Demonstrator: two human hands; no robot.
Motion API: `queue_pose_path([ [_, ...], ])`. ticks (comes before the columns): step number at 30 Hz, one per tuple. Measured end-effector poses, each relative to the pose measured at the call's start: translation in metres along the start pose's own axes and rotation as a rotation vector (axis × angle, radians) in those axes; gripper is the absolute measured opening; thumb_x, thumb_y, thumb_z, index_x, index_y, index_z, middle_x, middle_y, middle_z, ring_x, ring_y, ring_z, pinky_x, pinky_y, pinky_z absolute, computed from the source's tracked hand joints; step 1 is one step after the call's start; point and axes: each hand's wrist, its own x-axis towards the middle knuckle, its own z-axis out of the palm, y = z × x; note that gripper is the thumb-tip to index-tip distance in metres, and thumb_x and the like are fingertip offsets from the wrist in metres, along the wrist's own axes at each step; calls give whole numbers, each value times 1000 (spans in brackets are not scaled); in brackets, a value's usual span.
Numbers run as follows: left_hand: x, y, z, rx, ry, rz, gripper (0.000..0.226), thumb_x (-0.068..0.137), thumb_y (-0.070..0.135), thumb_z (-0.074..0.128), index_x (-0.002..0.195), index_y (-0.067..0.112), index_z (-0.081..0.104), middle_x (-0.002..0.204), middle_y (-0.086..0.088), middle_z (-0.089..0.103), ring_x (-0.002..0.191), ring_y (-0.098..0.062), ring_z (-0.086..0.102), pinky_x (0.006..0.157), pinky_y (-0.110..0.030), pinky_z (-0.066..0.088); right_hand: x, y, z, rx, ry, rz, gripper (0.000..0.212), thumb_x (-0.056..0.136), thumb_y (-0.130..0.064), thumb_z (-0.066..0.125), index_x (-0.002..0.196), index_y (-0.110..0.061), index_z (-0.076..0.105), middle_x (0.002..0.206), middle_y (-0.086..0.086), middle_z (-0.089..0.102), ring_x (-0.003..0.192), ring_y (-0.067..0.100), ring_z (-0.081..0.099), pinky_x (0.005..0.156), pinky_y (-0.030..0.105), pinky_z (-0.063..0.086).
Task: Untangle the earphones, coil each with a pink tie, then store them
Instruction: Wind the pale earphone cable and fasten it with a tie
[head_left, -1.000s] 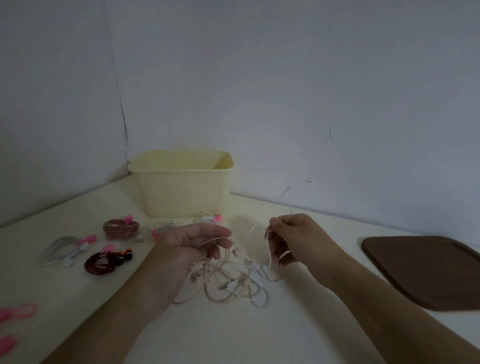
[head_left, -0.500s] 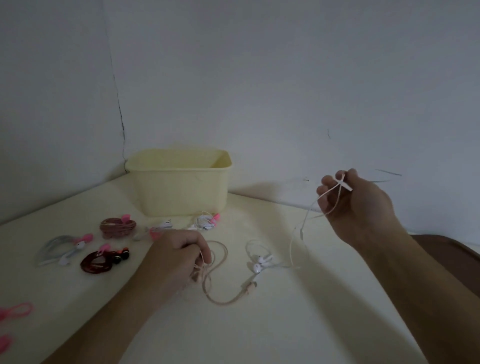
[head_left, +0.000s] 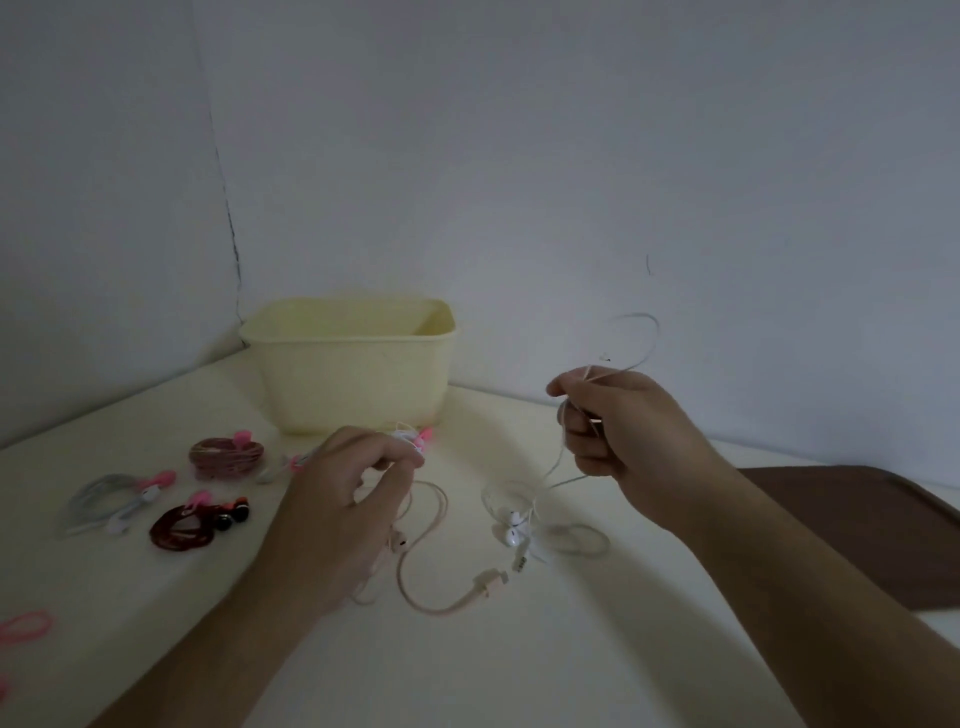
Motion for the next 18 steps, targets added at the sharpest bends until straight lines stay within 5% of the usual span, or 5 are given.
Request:
queue_pose_path([
  [6,-7,13,1,-222,-223,-26,39,80,55,68,114,37,73,110,13,77,107,-4,68,93,-19,46,-29,-2,39,-453,-211,-211,6,95,-9,69,92,-13,73,72,5,69,62,10,60,60,23,46],
  [10,-4,10,2,-499,-271,-214,51,74,45,83,120,26,71,86,-8,79,84,-20,73,91,-39,51,-32,-1,48,-564,-321,-194,24,93,-11,74,109,-28,71,88,2,79,74,21,68,72,39,54],
  [13,-1,8,-3,-528,-213,-235,37,77,33,89,112,23,79,81,-12,74,77,-17,69,83,-33,51,-28,-5,36,-535,-283,-229,22,92,-8,75,105,-26,78,90,3,79,91,33,72,93,50,58],
  [16,-2,9,-3,-525,-295,-267,58,68,48,84,121,25,75,102,-5,79,99,-12,74,87,-24,54,-27,-6,31,-537,-330,-294,17,94,-7,76,93,-23,84,88,0,80,88,40,70,94,59,57],
  [18,-3,12,2,-559,-341,-260,62,72,37,87,129,19,69,112,-4,79,107,-15,75,90,-23,57,-29,-4,34,-498,-415,-329,17,97,-7,73,98,-19,85,93,6,81,97,42,73,97,61,56],
])
